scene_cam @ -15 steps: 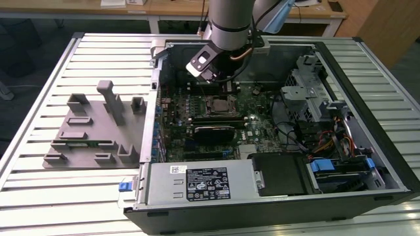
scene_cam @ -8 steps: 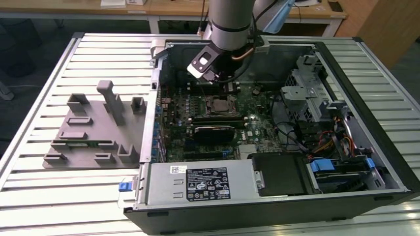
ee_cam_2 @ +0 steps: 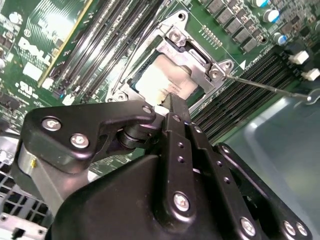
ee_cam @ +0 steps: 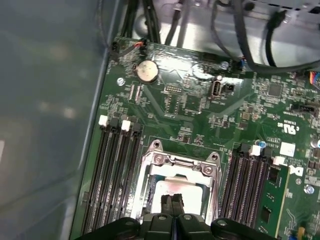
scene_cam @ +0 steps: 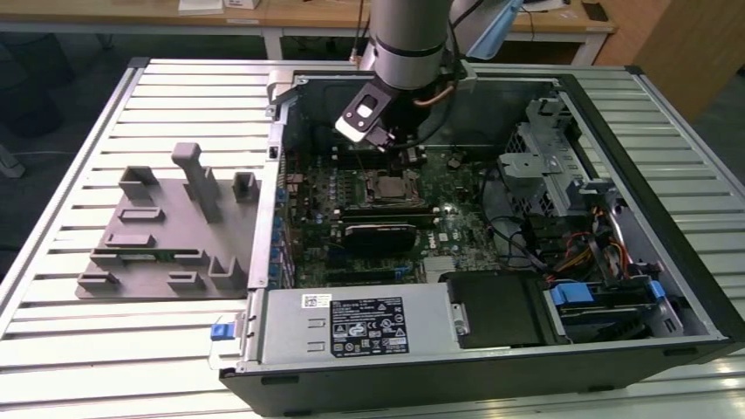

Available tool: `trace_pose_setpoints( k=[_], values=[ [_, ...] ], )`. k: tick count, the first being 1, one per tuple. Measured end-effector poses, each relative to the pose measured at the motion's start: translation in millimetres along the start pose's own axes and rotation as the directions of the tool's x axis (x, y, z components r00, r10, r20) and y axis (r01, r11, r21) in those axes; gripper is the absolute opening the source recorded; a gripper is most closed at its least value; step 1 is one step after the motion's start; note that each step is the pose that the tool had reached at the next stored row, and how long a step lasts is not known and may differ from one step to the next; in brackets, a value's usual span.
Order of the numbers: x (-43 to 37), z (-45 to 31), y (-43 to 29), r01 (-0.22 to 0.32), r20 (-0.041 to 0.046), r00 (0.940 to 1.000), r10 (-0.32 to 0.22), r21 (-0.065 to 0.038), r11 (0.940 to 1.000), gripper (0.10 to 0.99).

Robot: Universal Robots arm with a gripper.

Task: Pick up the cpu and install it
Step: 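Close the cpu cover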

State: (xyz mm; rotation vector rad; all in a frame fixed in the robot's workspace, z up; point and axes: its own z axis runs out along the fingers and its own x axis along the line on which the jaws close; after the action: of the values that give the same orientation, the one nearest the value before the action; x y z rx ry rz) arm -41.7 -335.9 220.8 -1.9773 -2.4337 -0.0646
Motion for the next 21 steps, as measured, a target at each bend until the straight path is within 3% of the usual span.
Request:
trace_pose_setpoints(
  k=[5, 9, 14, 21],
  values=[
    [0.0, 0.0, -0.2, 0.073, -0.0022, 0.9974, -0.073, 0.002, 0.9974, 0.106],
    [0.0, 0.0, -0.2, 0.138, -0.0042, 0.9905, -0.137, 0.004, 0.9905, 0.106],
    [0.0, 0.0, -0.2, 0.216, -0.0069, 0.9765, -0.216, 0.006, 0.9765, 0.106],
    [0.0, 0.0, -0.3, 0.313, -0.0104, 0.9497, -0.313, 0.008, 0.9497, 0.106]
  ],
)
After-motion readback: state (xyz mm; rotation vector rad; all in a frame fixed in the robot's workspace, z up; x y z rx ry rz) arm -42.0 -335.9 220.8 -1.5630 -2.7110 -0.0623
